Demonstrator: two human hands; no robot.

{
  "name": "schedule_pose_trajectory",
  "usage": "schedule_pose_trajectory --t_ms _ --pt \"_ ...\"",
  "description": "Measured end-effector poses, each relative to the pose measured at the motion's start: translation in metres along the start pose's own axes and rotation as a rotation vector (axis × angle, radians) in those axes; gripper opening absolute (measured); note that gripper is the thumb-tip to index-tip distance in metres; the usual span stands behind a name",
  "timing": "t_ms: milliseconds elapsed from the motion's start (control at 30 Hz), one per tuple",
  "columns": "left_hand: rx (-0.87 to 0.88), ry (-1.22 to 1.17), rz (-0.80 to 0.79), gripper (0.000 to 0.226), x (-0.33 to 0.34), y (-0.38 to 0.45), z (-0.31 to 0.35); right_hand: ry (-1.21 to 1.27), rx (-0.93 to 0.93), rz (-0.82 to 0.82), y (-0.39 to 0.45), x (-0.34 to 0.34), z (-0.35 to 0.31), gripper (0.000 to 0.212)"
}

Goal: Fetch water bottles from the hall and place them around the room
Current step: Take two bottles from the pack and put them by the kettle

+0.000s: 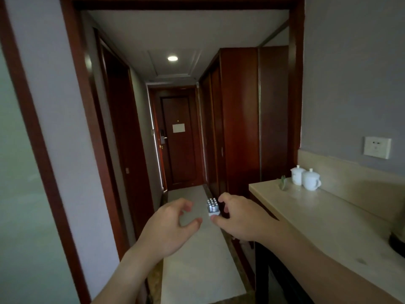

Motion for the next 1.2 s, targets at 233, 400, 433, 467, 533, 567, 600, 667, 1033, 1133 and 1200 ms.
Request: schedule_pose_trajectory --t_ms 233,400,433,467,533,567,600,667,1033,1133,1200 --pt "-0.013 0.103 -0.032 0.052 0.048 0.14 -0.081 0.031 -0.046 0.03 0.17 0.034 0.05 0.05" --pt "-0.02 0.143 -0.013 0.05 0.056 0.244 -0.13 0.068 -0.059 0.04 0.289 0.034 0.071 0.052" --pt "-0.024 0.132 -0.005 0.05 0.058 0.261 -0.141 0.073 -0.06 0.043 0.31 0.034 0.074 0.053" --pt "-0.03 0.118 0.004 0.049 0.061 0.277 -0.153 0.075 -0.059 0.038 0.329 0.036 0.077 0.054" --pt "-0.044 0.103 0.02 0.047 0.068 0.306 -0.178 0.054 -0.061 0.018 0.366 0.045 0.082 0.056" --pt "-0.047 0.101 0.024 0.047 0.073 0.319 -0.19 0.039 -0.059 0.01 0.384 0.051 0.083 0.057" --pt "-0.047 0.1 0.027 0.047 0.078 0.334 -0.204 0.024 -0.055 0.004 0.402 0.056 0.085 0.058" --pt "-0.05 0.093 0.03 0.047 0.087 0.362 -0.234 0.006 -0.054 -0.001 0.44 0.068 0.088 0.059" --pt "-0.033 0.051 0.106 0.046 0.116 0.52 -0.447 -0.059 -0.029 -0.004 0.681 0.157 0.062 0.063" --pt "-0.015 0.042 0.105 0.045 0.119 0.579 -0.496 -0.054 0.005 -0.012 0.752 0.169 0.057 0.06" --pt "0.008 0.033 0.101 0.045 0.125 0.617 -0.524 -0.042 0.029 -0.008 0.796 0.175 0.059 0.059"
Point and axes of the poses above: each hand's wrist, its own y-axis towards the middle knuckle, its own x-axis out of the palm, z = x × y, the point moved 4 cm from there along y, towards the middle knuckle, and after that the axes turned 12 degrees about x, right-handed, at the moved point
